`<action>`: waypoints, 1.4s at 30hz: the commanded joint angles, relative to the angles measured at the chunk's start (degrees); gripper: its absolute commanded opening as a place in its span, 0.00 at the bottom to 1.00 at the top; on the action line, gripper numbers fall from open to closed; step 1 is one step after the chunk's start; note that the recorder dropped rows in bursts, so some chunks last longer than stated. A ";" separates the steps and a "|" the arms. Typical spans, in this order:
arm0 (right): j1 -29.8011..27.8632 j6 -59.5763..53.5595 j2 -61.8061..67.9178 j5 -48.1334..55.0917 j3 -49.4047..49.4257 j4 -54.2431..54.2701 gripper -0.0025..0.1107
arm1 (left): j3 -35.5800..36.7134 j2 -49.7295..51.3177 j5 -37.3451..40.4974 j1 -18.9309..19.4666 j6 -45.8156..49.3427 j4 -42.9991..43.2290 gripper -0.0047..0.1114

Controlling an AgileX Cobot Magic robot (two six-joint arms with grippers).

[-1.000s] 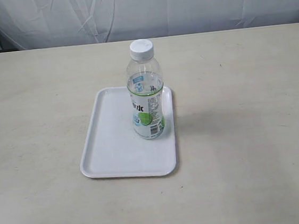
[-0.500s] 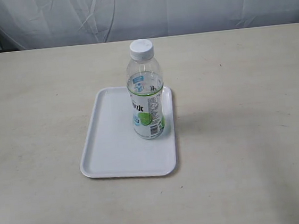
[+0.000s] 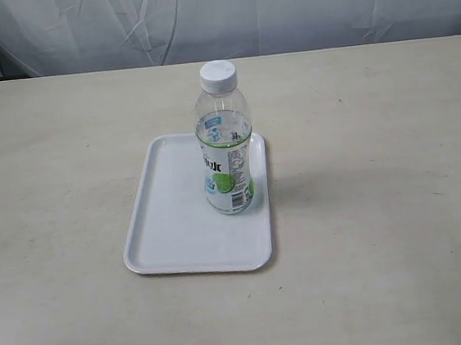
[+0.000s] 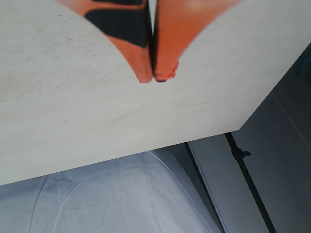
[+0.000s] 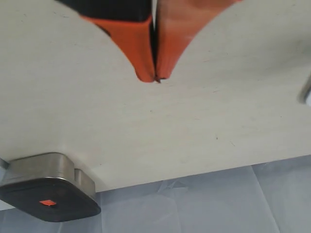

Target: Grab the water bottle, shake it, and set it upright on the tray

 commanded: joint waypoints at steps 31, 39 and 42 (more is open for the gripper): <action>-0.33 7.97 -0.44 -1.11 2.50 -4.02 0.01 | 0.13 -0.29 0.15 0.01 -0.26 0.15 0.04; -0.33 7.97 -0.44 -1.24 2.50 -4.03 0.01 | 0.13 -0.29 0.15 0.01 -0.26 0.15 0.04; -0.33 7.97 -0.44 -1.24 2.50 -4.03 0.01 | 0.13 -0.29 0.15 0.01 -0.26 0.15 0.04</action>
